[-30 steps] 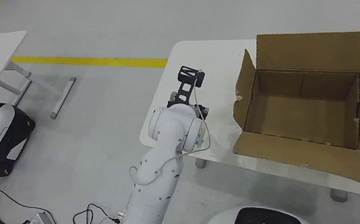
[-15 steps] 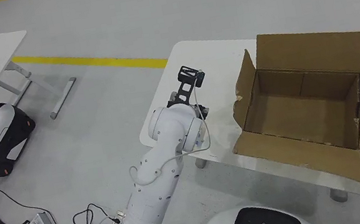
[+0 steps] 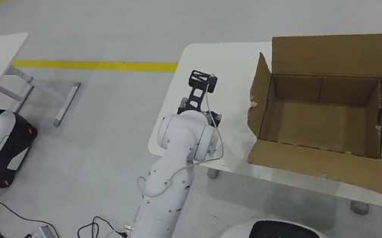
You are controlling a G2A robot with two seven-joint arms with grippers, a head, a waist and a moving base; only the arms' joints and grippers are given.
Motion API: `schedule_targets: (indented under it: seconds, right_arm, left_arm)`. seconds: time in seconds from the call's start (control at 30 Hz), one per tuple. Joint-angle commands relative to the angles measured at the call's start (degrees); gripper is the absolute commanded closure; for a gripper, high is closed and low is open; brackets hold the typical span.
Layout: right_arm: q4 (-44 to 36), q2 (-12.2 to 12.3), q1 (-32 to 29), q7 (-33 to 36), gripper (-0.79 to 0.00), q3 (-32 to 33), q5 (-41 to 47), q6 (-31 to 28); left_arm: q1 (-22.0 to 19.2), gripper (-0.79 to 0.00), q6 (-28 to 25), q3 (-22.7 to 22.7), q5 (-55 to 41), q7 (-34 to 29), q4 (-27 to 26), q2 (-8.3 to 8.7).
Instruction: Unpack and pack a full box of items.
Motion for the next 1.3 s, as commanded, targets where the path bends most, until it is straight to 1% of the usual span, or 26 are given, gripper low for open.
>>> schedule_targets:
  seconds: [0.0,0.17,0.3,0.37,0.73,1.17,1.2,1.23,1.27]
  right_arm:
    - [0.6,0.3,0.1,0.3,0.0,-2.4,-4.0,-0.9]
    - [3.5,0.8,1.1,0.2,0.0,-7.9,-10.8,-2.4]
    - [6.3,1.0,2.2,-0.3,0.0,-10.4,-12.6,-2.4]
    - [7.7,1.2,2.7,0.8,0.0,-11.4,-12.5,-2.7]
    - [12.3,1.8,3.9,1.0,0.0,-13.7,-13.4,-2.4]
    - [15.1,2.3,3.7,0.0,0.0,-15.3,-14.3,-1.6]
    - [15.3,2.4,3.8,-0.1,-0.025,-15.4,-14.4,-1.7]
    - [15.6,2.4,3.8,-0.2,-0.028,-15.5,-14.4,-1.6]
    - [15.7,2.4,3.9,-0.3,-0.049,-15.6,-14.4,-1.6]
  left_arm:
    - [0.0,-0.785,0.0,0.0,0.0,0.0,0.0,0.0]
    - [0.0,-0.785,0.0,0.0,0.0,0.0,0.0,0.0]
    - [0.0,-0.785,0.0,0.0,0.0,0.0,0.0,0.0]
    - [0.0,-0.785,0.0,0.0,0.0,0.0,0.0,0.0]
    - [0.0,-0.785,0.0,0.0,0.0,0.0,0.0,0.0]
    - [0.0,-0.785,0.0,0.0,0.0,0.0,0.0,0.0]
    - [0.0,-0.785,0.0,0.0,0.0,0.0,0.0,0.0]
    - [0.0,-0.785,0.0,0.0,0.0,0.0,0.0,0.0]
    - [0.0,-0.785,0.0,0.0,0.0,0.0,0.0,0.0]
